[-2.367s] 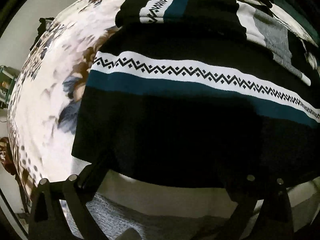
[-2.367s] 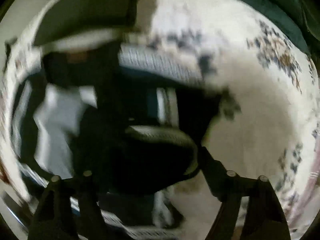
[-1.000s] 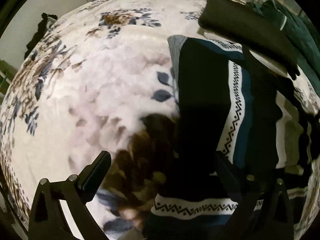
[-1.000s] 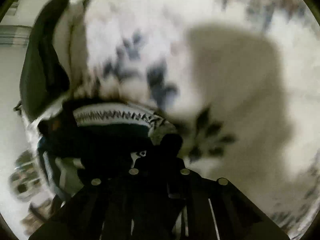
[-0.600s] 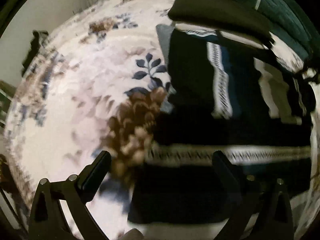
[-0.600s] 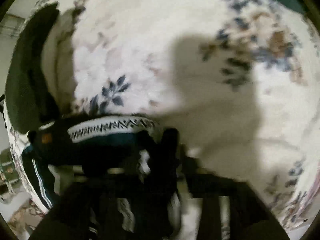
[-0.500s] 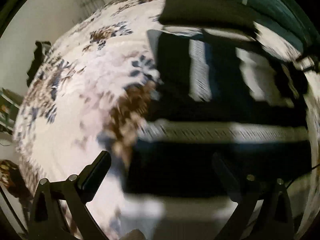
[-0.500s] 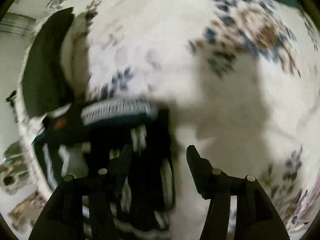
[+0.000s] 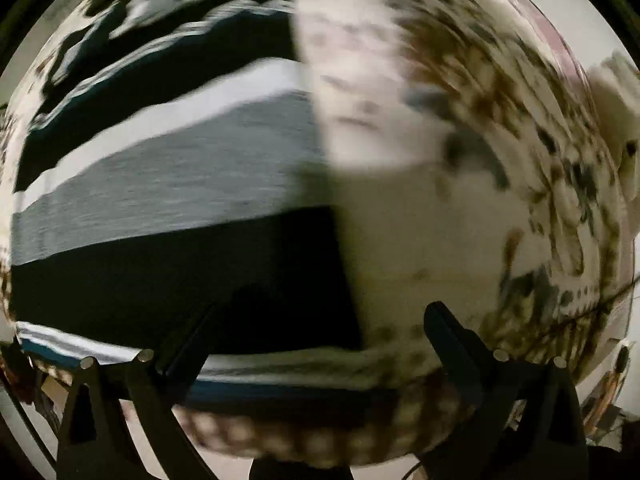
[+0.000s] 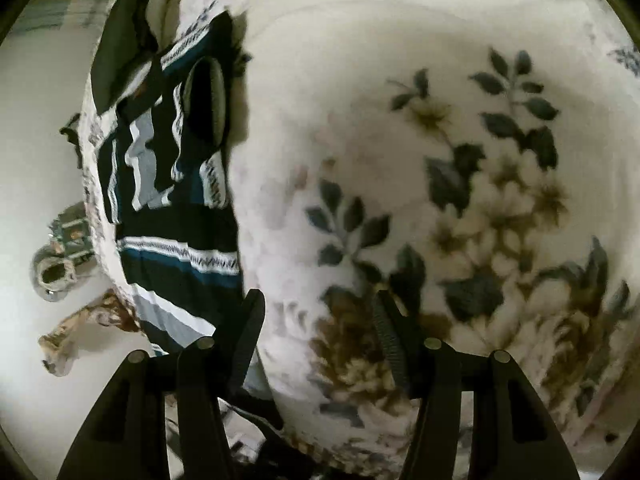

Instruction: Fold small clothes

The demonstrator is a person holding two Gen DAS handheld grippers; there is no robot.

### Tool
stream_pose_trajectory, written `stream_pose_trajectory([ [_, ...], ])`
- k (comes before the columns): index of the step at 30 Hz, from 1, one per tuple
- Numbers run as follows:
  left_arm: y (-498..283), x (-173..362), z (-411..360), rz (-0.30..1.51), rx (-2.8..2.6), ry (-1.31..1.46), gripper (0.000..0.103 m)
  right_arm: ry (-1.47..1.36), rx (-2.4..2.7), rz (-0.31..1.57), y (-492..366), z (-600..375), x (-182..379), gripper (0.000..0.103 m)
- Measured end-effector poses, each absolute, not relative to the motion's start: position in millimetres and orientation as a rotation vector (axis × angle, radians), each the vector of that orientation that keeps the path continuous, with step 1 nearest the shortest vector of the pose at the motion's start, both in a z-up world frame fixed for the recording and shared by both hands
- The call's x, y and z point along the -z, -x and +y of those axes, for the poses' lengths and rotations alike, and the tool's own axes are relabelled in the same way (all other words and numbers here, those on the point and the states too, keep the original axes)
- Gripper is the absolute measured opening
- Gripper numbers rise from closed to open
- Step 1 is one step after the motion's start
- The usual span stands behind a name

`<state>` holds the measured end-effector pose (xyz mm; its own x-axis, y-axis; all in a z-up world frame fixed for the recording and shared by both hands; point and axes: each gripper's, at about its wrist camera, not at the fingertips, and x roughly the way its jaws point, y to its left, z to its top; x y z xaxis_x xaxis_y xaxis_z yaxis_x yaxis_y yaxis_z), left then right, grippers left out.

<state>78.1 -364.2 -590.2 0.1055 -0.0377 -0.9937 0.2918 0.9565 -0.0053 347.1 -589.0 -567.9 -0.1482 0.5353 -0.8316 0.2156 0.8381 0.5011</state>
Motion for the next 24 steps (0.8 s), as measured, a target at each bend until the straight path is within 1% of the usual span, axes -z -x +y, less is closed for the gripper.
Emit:
stream_pose_trajectory([
  [1,-76.4,599.3,-374.4,1.441,0.235,-0.243,0.053,-0.616,-0.315,1.71,-353.0,-592.4,575.1,0.058],
  [2,-75.6,607.2,-380.8,1.433,0.191,-0.3,0.029,-0.658,-0.33,1.69,-364.4,-589.4,584.5,0.058],
  [3,-75.7,609.1,-382.2,1.417,0.163,-0.322,0.024,-0.7,-0.339,1.67,-378.1,-588.0,591.6,0.058],
  [4,-75.9,607.7,-379.9,1.395,0.142,-0.311,0.008,-0.736,-0.349,1.648,-397.3,-584.4,599.2,0.058],
  [5,-76.6,603.3,-373.8,1.381,0.11,-0.282,0.004,-0.758,-0.362,1.63,-411.4,-578.0,605.4,0.058],
  [8,-75.4,589.4,-362.5,1.364,0.1,-0.224,0.004,-0.811,-0.397,1.575,-461.9,-556.0,620.8,0.058],
  [14,-75.0,570.8,-369.0,1.341,0.124,-0.254,0.004,-0.907,-0.422,1.526,-549.5,-502.7,663.8,0.058],
  [15,-75.5,569.3,-369.6,1.338,0.124,-0.252,0.004,-0.911,-0.428,1.539,-558.1,-496.0,667.9,0.054],
  [16,-75.1,567.7,-368.8,1.337,0.126,-0.243,0.004,-0.897,-0.417,1.54,-561.8,-491.7,668.4,0.012],
  [17,-73.6,566.5,-367.6,1.339,0.124,-0.241,0.004,-0.853,-0.381,1.52,-565.4,-487.1,665.1,0.008],
  [19,-74.4,566.6,-371.1,1.339,0.132,-0.243,0.004,-0.766,-0.343,1.518,-567.3,-482.4,657.6,0.007],
  [21,-74.0,565.0,-367.8,1.337,0.136,-0.239,0.004,-0.724,-0.303,1.499,-570.2,-488.8,651.3,0.007],
  [24,-66.6,566.2,-357.8,1.335,0.144,-0.225,0.004,-0.709,-0.307,1.535,-572.7,-481.4,658.5,0.008],
])
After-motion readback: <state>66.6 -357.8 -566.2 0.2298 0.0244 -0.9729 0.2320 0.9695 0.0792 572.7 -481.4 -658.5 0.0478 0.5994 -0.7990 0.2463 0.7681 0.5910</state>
